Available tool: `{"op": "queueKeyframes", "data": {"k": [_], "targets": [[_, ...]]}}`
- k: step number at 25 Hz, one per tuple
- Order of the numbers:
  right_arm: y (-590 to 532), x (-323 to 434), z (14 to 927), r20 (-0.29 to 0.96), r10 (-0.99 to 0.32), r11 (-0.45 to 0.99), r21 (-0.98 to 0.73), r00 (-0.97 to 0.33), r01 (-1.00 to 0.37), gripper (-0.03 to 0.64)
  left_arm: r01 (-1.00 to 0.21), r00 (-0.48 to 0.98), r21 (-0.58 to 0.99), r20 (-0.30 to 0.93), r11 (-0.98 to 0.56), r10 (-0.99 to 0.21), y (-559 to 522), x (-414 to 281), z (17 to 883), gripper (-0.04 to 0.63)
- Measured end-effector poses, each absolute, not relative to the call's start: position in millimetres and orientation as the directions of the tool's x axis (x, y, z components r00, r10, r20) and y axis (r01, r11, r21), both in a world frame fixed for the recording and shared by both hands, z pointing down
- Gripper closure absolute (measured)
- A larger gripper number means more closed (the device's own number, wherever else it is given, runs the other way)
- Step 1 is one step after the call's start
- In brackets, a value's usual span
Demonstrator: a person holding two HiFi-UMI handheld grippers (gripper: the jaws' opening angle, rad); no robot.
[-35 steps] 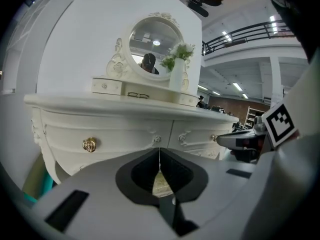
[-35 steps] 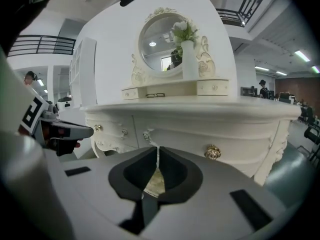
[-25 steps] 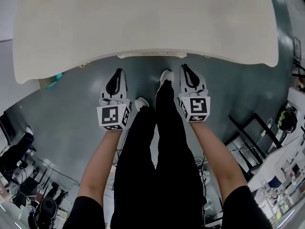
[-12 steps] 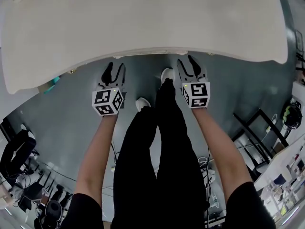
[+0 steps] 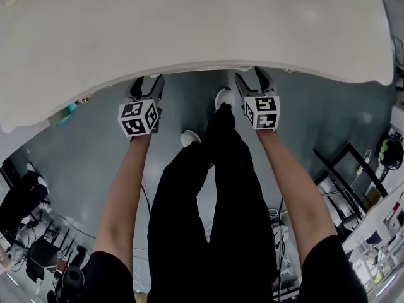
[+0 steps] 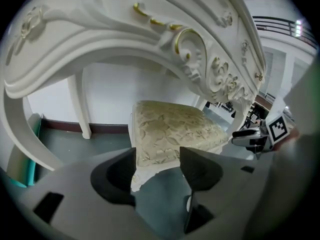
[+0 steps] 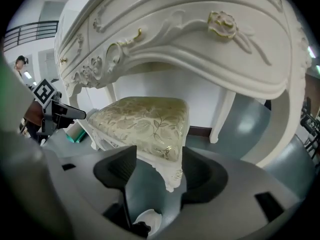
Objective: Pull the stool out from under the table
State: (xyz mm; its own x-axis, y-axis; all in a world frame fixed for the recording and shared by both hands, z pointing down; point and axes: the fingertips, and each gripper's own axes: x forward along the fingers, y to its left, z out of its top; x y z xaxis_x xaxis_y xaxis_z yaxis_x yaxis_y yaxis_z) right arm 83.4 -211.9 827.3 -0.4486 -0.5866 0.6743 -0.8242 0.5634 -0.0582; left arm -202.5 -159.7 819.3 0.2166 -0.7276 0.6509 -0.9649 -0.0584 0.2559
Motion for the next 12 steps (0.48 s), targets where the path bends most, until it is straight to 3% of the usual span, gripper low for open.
{"op": "queueKeyframes", "data": {"k": [12], "targets": [[-224.5,69.3,857.0,0.7,-0.535,0.56,-0.124,-0.472,-0.819,0.268,-0.94,0.334,0.298,0.714,-0.165,-0.615,-163.2,-210.7,870.0,0.284]]}}
